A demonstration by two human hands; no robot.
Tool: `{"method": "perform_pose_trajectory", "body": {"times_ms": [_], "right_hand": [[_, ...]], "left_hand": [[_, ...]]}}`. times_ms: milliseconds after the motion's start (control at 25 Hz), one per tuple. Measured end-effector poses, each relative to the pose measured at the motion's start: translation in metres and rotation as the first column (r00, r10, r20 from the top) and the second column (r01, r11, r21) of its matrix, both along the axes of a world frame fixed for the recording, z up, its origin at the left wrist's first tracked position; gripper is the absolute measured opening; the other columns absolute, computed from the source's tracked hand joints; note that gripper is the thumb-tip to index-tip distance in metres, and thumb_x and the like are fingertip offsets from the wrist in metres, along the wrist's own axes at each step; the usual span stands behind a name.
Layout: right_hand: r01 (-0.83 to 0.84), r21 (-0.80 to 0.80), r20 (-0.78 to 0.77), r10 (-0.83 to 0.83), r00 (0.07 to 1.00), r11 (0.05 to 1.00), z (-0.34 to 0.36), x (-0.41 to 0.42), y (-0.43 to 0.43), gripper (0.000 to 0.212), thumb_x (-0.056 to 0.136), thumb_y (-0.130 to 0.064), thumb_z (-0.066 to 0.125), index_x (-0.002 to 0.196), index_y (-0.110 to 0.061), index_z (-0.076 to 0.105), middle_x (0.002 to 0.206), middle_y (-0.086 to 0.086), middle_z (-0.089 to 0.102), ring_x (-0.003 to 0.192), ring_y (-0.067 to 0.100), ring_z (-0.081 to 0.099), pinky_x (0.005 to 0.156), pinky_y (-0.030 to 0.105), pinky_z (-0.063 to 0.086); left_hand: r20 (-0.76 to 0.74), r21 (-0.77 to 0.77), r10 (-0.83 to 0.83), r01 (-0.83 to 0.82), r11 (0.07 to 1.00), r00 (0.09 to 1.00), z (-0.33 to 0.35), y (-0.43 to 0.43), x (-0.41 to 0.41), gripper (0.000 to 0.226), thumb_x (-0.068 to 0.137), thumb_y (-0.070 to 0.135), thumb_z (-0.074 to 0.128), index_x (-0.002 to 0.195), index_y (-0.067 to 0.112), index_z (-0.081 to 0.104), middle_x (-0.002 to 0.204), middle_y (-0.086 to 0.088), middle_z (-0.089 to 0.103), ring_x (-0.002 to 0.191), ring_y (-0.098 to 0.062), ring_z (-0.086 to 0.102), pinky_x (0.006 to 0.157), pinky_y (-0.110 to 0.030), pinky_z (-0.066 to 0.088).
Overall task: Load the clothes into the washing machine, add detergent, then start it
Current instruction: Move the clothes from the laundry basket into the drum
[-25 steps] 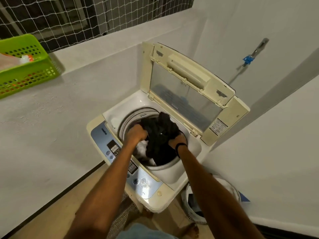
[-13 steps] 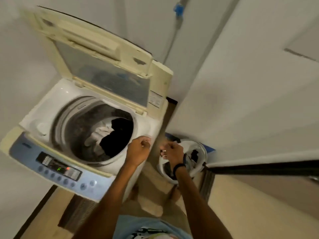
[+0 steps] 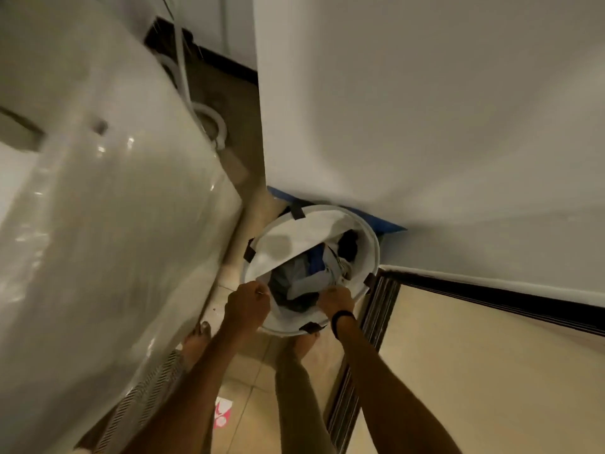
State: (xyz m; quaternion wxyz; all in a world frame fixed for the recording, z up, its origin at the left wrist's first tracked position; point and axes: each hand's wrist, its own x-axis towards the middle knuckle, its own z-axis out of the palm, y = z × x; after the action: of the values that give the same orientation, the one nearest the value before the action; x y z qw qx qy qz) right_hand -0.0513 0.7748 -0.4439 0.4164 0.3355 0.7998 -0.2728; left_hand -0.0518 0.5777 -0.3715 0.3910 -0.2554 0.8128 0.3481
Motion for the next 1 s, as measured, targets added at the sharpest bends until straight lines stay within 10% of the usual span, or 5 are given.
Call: {"method": "perform_pose_trajectory", "body": {"times_ms": [280, 440, 680, 880, 1000], "right_hand": [[0.303, 0.029, -0.07, -0.301, 0.951, 0.952, -0.201, -0.046, 0.035, 0.068, 0.093, -0.021, 0.062, 0.151, -0.006, 0.028, 0.152, 0.015, 0.038, 0.133, 0.038, 0.044, 0.109, 0.046, 0.04], [0.179, 0.142, -0.07, -0.171, 0.983, 0.974, -0.21, -0.044, 0.03, 0.064, 0.096, -0.035, 0.056, 0.15, -0.009, 0.032, 0.15, 0.016, 0.042, 0.132, 0.035, 0.047, 0.107, 0.045, 0.042], [0.356, -0.07, -0.469, -0.346, 0.813, 0.932, -0.019, 0.012, -0.013, 0.034, 0.09, -0.035, 0.059, 0.101, -0.002, 0.058, 0.085, 0.013, 0.064, 0.082, 0.034, 0.064, 0.068, 0.037, 0.052], [0.442, -0.34, -0.555, -0.557, 0.618, 0.83, 0.156, 0.042, -0.005, 0.045, 0.082, -0.051, 0.041, 0.07, -0.008, 0.052, 0.059, 0.004, 0.049, 0.049, 0.006, 0.044, 0.047, 0.017, 0.038], [0.4, -0.501, -0.545, -0.638, 0.544, 0.768, 0.248, 0.054, -0.006, 0.044, 0.091, -0.035, 0.05, 0.076, 0.006, 0.056, 0.061, 0.01, 0.054, 0.052, 0.013, 0.049, 0.048, 0.022, 0.041]], "left_hand": [[-0.147, 0.04, 0.097, -0.092, 0.995, 0.984, -0.129, 0.021, 0.007, 0.017, 0.096, 0.017, 0.056, 0.104, 0.018, 0.071, 0.094, 0.009, 0.064, 0.088, -0.009, 0.059, 0.074, -0.016, 0.041], [-0.125, 0.126, 0.202, -0.187, 0.974, 0.971, -0.139, 0.016, 0.02, 0.021, 0.093, 0.015, 0.061, 0.091, 0.034, 0.068, 0.094, 0.01, 0.07, 0.092, -0.015, 0.068, 0.086, -0.039, 0.057], [-0.075, 0.132, 0.13, -0.12, 0.984, 0.989, -0.051, 0.016, 0.02, 0.02, 0.095, 0.015, 0.058, 0.111, 0.027, 0.062, 0.114, -0.005, 0.068, 0.106, -0.025, 0.066, 0.093, -0.04, 0.054], [-0.102, 0.106, -0.165, 0.176, 0.979, 0.981, 0.037, 0.023, 0.005, 0.111, 0.072, 0.023, 0.084, 0.155, 0.029, 0.01, 0.155, -0.013, 0.025, 0.141, -0.033, 0.032, 0.108, -0.045, 0.041], [-0.154, 0.093, -0.266, 0.282, 0.955, 0.952, 0.096, 0.034, 0.005, 0.121, 0.063, 0.042, 0.088, 0.155, 0.032, 0.009, 0.157, -0.014, 0.014, 0.143, -0.035, 0.024, 0.111, -0.048, 0.038]]}}
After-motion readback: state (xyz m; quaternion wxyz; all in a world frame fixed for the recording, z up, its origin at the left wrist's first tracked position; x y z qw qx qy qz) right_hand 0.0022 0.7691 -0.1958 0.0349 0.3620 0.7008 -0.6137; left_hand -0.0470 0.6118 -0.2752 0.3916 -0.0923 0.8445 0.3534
